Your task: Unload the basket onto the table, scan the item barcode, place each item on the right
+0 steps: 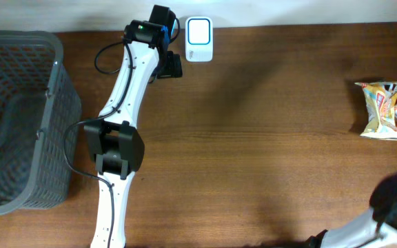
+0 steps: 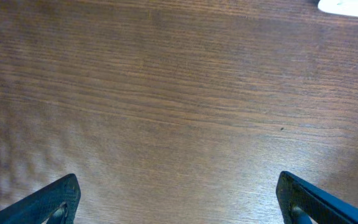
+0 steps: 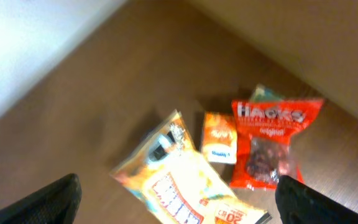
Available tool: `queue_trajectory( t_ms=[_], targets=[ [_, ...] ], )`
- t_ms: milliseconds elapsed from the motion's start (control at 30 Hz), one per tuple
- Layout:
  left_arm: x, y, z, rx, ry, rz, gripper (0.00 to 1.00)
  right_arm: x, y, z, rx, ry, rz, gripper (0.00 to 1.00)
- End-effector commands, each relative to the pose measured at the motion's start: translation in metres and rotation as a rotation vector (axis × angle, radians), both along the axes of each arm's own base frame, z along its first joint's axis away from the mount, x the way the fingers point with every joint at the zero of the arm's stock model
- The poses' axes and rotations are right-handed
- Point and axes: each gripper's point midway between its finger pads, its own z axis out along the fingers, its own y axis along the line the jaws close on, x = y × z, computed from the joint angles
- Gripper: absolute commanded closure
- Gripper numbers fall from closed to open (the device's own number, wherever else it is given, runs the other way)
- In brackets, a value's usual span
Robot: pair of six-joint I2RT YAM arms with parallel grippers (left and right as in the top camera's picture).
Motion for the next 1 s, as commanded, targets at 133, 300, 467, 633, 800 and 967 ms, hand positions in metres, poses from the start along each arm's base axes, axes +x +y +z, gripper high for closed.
queue_trajectory(
  t_ms=[133, 300, 467, 633, 800, 967],
  targets=[
    [-0.001, 0.000, -0.010, 0.002, 0.022, -0.001, 0.01, -0.076, 0.161, 0.077, 0.059, -0.111, 0.284, 0.01],
    [-0.001, 0.000, -0.009, 0.002, 0.022, -0.001, 0.01, -0.135, 0.266, 0.028, 0.075, -0.157, 0.539, 0.01],
    [-0.001, 0.000, -0.009, 0.002, 0.022, -0.001, 0.01, -0.209, 0.294, -0.040, 0.190, 0.126, 0.602, 0.01],
    [-0.001, -0.001, -0.009, 0.002, 0.022, -0.002, 0.01, -0.211, 0.293, -0.045, 0.199, 0.159, 0.596, 0.01],
    [-0.001, 0.000, -0.010, 0.002, 0.022, -0.001, 0.01, -0.211, 0.298, -0.045, 0.212, 0.156, 0.626, 0.01],
    [-0.001, 0.000, -0.010, 0.002, 0.022, -0.001, 0.01, -0.209, 0.301, -0.044, 0.180, 0.157, 0.699, 0.01]
  ],
)
